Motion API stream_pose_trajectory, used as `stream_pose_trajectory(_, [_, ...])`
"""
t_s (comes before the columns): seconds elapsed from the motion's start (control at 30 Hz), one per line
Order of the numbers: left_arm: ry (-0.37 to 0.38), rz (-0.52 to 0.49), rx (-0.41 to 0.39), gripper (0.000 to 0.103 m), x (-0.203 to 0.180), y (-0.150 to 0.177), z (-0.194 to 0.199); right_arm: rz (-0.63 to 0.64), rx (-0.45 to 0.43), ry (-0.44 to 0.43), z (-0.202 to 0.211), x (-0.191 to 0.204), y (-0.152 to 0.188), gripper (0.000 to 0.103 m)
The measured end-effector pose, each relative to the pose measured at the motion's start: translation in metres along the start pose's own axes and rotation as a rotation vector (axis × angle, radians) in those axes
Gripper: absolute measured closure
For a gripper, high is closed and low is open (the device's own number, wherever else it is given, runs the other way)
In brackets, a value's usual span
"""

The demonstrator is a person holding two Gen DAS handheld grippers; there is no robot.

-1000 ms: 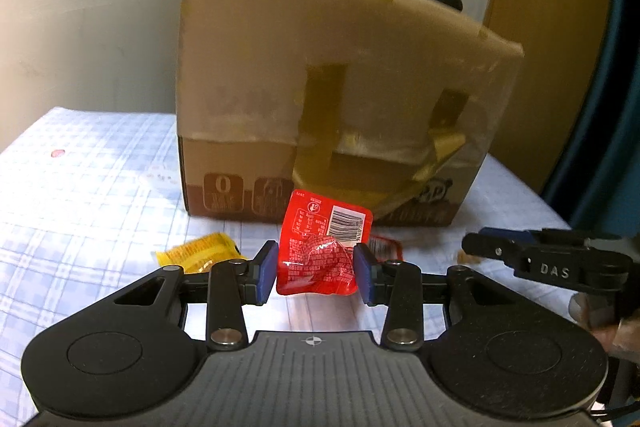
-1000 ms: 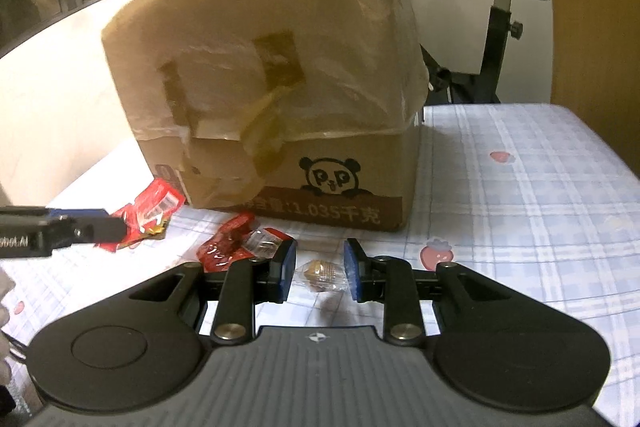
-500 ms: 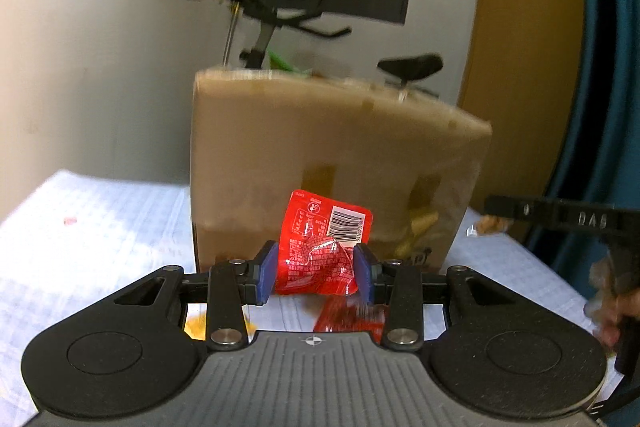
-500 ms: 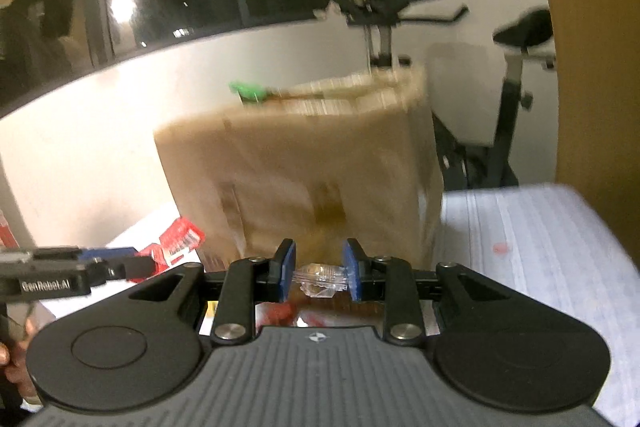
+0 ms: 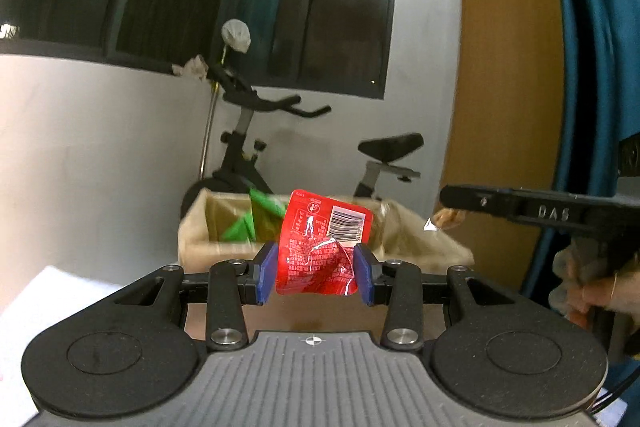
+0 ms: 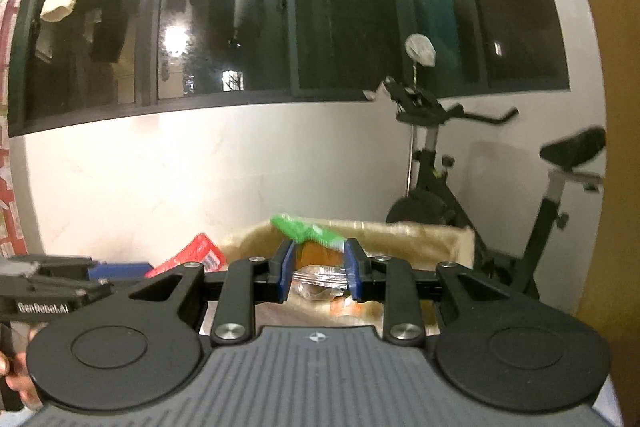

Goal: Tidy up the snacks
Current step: 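Carry both held snacks over the box and open both tools to drop them, then lower both open tools back toward the remaining snacks on the table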

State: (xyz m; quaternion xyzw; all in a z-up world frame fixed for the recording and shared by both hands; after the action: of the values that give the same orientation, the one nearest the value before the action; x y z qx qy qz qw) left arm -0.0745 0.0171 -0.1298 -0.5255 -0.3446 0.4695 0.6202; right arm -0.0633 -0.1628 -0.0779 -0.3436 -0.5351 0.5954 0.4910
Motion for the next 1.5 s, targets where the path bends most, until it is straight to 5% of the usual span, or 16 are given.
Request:
stream_pose_trajectory(0.13, [-0.004, -0.026, 0.001, 0.060, 0.002, -0.020, -0.028, -0.014, 0.017, 0.015, -0.030, -0.009, -0.009, 0.074])
stream_pose_trajectory(0.37, [-0.023, -0.044, 0.117, 0.059, 0.013, -0.024, -0.091, -0.057, 0.152, 0.127, -0.073, -0.034, 0.011, 0.074])
stream_pose_trajectory(0.53, [-0.036, -0.085, 0.198, 0.047, 0.017, -0.018, -0.119, -0.067, 0.201, 0.179, -0.072, -0.036, 0.022, 0.066])
stream_pose_trajectory(0.67, [-0.037, -0.049, 0.193, 0.033, 0.032, -0.016, -0.112, -0.035, 0.183, 0.171, -0.057, -0.032, 0.022, 0.048])
stream_pose_trajectory(1.07, [-0.068, -0.090, 0.121, 0.032, 0.061, -0.026, -0.053, -0.030, 0.118, 0.116, -0.021, -0.013, 0.024, 0.048])
stream_pose_trajectory(1.5, [-0.083, -0.056, 0.163, 0.032, 0.082, -0.001, -0.013, -0.063, 0.164, 0.102, -0.005, 0.007, 0.051, 0.048])
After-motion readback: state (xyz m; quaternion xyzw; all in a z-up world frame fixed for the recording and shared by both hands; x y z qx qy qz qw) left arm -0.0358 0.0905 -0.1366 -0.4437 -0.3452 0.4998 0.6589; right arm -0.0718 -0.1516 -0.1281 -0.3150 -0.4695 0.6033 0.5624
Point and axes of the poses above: each gripper's, at about its wrist camera, not at the fingertips, and z roughly against the way its jaws point, x to its left, y to its underside, the point moved 1 cm from there along -z, roughly the way its jaws point
